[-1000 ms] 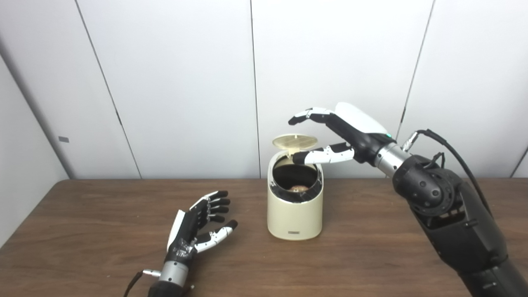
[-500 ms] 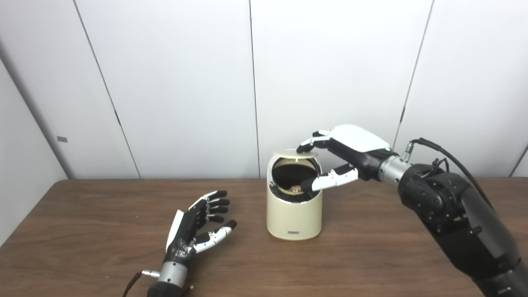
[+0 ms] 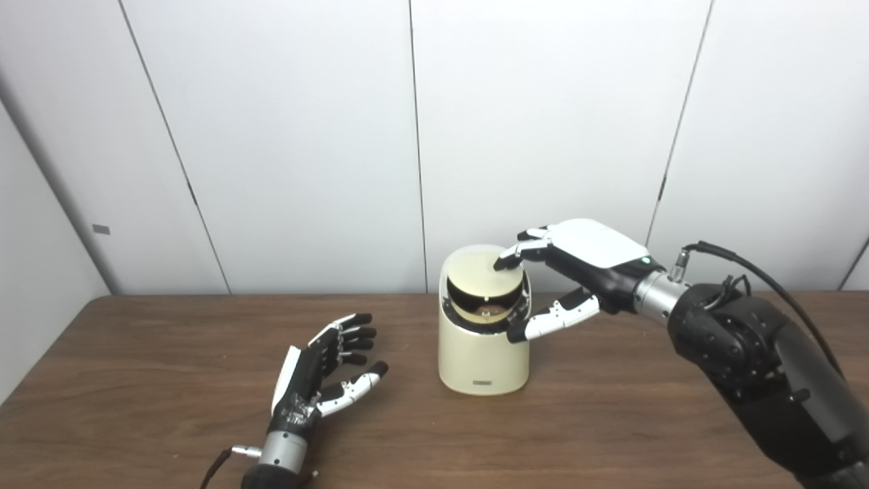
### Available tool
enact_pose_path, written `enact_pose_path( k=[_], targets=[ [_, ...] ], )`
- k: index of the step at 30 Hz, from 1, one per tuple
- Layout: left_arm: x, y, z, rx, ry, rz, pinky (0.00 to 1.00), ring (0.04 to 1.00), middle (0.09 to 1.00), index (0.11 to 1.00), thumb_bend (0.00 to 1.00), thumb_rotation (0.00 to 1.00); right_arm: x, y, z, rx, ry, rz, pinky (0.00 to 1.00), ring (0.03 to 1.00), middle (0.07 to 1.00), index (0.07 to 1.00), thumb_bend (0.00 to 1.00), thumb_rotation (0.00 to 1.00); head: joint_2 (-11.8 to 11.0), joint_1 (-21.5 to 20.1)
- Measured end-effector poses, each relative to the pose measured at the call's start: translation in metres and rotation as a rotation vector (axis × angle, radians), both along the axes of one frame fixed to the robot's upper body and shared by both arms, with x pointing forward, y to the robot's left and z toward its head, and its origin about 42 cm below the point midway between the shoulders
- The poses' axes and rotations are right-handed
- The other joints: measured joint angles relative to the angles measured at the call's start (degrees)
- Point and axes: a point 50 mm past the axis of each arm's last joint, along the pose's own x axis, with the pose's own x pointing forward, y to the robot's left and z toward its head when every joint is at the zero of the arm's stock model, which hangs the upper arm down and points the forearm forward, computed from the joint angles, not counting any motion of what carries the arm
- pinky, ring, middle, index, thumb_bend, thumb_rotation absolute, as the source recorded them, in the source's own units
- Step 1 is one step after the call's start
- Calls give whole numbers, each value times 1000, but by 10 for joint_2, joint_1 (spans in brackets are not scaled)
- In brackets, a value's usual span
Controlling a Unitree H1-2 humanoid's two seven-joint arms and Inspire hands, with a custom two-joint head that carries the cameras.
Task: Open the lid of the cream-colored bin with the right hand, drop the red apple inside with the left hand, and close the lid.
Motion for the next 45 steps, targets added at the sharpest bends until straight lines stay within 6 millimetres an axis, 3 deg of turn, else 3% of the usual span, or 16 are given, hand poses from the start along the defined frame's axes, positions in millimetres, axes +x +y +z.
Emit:
enact_pose_path(
  k=[45],
  targets=[
    [-5, -4, 0, -10, 18, 8, 655, 719, 736, 797, 559, 56, -9, 5, -10, -46, 6, 43, 997, 944, 782, 793, 728, 758, 23, 4]
  ],
)
